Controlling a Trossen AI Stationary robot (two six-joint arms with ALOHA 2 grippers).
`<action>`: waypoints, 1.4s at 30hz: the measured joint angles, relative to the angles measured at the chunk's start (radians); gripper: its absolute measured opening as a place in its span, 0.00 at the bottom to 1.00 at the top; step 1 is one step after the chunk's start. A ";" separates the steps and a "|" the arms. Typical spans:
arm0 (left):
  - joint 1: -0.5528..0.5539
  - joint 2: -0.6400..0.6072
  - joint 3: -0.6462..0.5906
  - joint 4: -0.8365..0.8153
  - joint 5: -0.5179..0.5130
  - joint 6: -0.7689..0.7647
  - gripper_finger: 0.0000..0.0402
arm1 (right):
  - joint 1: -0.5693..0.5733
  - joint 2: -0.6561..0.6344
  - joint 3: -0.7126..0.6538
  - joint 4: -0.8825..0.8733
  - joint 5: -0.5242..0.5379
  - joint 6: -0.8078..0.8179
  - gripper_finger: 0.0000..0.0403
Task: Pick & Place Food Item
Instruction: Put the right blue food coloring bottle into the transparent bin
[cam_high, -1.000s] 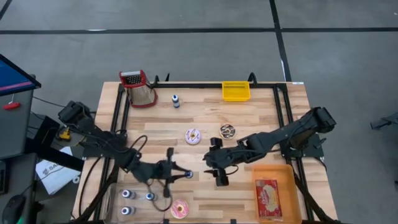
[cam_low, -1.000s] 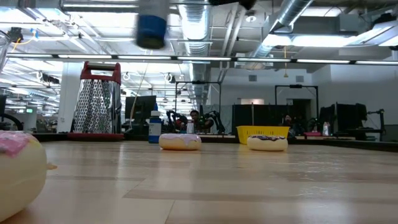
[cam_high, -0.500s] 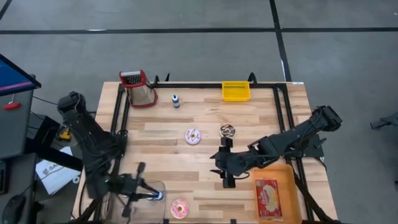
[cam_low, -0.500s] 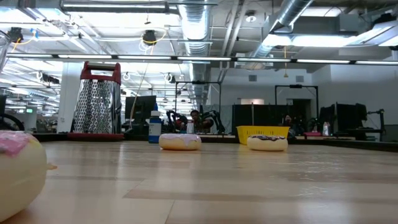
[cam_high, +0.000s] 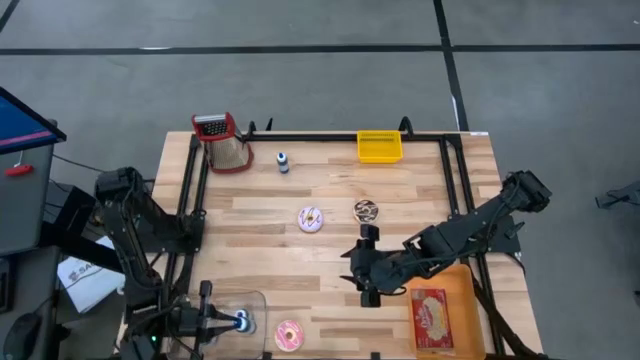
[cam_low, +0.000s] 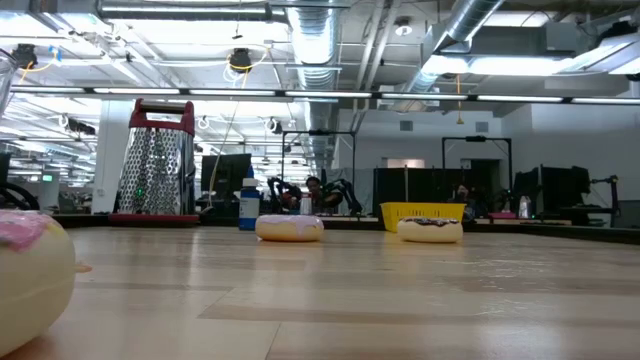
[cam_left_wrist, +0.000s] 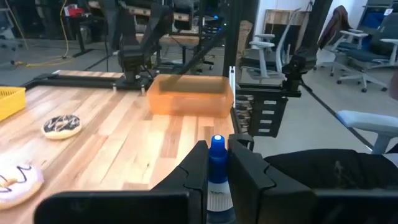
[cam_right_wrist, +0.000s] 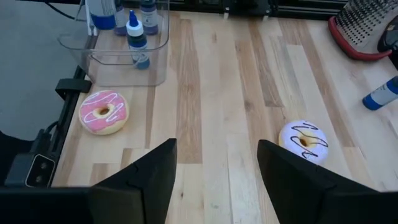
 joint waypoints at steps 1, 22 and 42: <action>0.000 0.011 0.000 0.012 0.000 -0.001 0.07 | 0.000 0.000 0.000 0.000 0.000 0.001 0.54; -0.040 0.135 0.000 0.020 0.029 -0.122 0.07 | 0.052 0.000 0.000 -0.001 0.058 0.037 0.54; -0.032 0.217 0.002 -0.104 0.052 -0.346 0.07 | 0.076 0.000 0.000 -0.001 0.084 0.055 0.54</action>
